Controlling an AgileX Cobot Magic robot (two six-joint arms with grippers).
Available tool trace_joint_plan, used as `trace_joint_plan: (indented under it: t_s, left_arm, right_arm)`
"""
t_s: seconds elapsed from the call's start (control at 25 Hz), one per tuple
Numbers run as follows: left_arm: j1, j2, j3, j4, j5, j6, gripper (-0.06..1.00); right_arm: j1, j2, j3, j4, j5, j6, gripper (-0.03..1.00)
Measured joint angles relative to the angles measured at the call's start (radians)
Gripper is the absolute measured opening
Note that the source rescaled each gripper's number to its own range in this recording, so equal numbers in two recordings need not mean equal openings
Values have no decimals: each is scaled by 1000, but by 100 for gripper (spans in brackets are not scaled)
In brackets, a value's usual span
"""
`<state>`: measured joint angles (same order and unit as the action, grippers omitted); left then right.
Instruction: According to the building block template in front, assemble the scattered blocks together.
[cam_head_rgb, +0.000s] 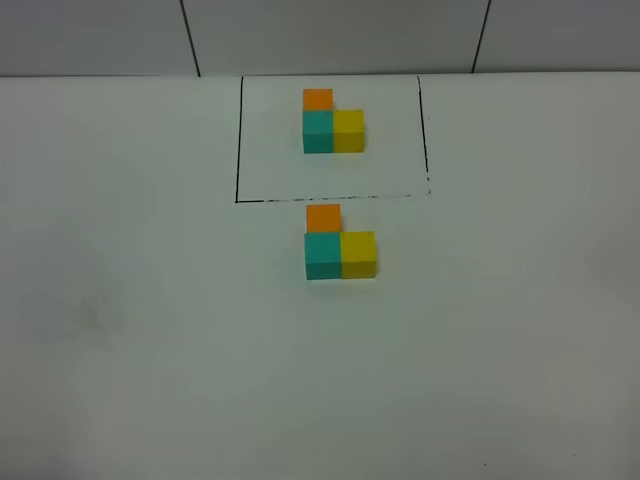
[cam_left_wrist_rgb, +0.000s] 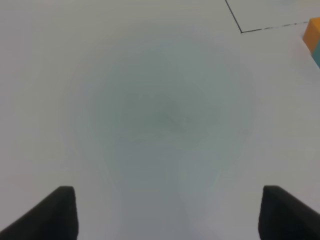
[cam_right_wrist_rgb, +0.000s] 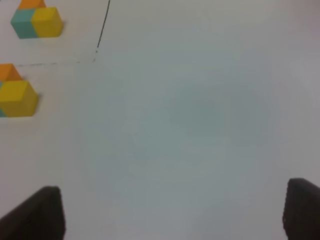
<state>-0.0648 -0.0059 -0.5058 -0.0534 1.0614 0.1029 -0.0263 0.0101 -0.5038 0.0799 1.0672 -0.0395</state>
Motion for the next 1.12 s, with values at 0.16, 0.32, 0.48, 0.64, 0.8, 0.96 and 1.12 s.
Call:
trace_joint_plan:
  t_s: [0.16, 0.32, 0.48, 0.64, 0.8, 0.96, 1.12]
  left_arm:
    - [0, 0, 0, 0, 0, -2, 69]
    - [0, 0, 0, 0, 0, -2, 69]
    - [0, 0, 0, 0, 0, -1, 69]
    - [0, 0, 0, 0, 0, -1, 69]
    - [0, 0, 0, 0, 0, -1, 69]
    - [0, 0, 0, 0, 0, -1, 69]
    - [0, 0, 0, 0, 0, -1, 69]
  right_arm:
    - [0, 0, 0, 0, 0, 0, 75]
    - [0, 0, 0, 0, 0, 0, 75]
    - [0, 0, 0, 0, 0, 4, 74]
    - [0, 0, 0, 0, 0, 5, 74]
    - [0, 0, 0, 0, 0, 5, 74]
    - [0, 0, 0, 0, 0, 5, 74]
    - [0, 0, 0, 0, 0, 5, 74]
